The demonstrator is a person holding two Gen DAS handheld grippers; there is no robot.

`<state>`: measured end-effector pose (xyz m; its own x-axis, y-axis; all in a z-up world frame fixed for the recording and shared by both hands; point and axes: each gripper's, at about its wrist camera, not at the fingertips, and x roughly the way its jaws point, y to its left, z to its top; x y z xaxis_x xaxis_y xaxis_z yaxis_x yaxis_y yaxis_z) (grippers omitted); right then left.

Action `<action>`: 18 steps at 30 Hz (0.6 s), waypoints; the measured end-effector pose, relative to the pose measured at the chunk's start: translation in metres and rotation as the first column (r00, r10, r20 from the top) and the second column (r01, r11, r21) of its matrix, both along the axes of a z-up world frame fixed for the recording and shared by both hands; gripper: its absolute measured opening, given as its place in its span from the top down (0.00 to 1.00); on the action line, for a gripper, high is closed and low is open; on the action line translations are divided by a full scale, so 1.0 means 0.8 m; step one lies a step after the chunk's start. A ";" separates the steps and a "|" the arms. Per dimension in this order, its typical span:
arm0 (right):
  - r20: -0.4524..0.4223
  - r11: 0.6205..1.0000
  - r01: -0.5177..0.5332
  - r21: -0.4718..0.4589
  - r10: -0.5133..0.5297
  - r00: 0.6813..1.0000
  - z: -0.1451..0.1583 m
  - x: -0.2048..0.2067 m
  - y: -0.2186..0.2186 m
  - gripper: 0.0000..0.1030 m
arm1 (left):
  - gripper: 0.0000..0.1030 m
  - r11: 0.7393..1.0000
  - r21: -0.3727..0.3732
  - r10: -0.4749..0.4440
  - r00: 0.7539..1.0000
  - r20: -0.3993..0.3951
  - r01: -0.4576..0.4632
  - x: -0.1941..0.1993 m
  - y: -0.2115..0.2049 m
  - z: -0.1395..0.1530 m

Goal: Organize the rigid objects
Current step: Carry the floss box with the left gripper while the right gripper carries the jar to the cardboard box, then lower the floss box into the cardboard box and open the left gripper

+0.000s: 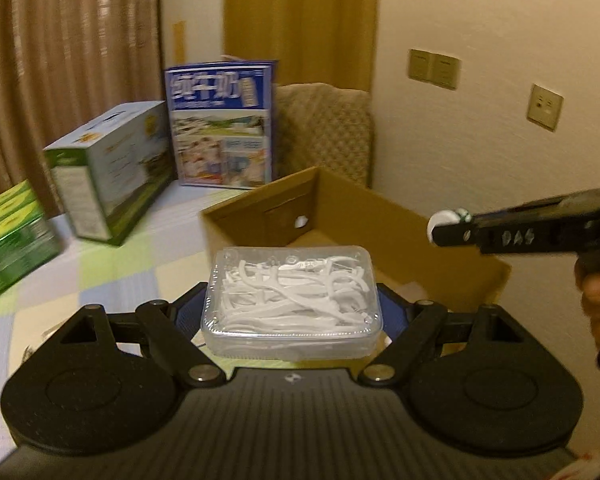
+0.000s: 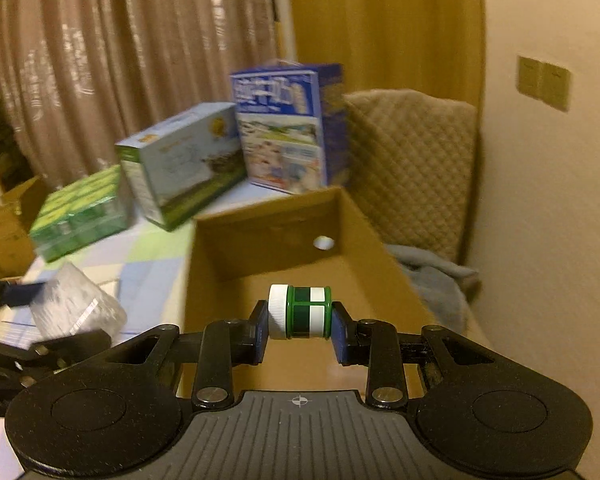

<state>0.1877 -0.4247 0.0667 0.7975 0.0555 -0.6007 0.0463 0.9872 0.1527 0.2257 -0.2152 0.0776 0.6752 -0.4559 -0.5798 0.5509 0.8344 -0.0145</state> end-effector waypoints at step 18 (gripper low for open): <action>-0.071 0.998 0.028 0.052 -0.024 0.997 -0.053 0.007 -0.061 0.72 | 0.20 0.994 0.071 -0.078 0.994 -0.079 0.083 0.041 -0.085 -0.054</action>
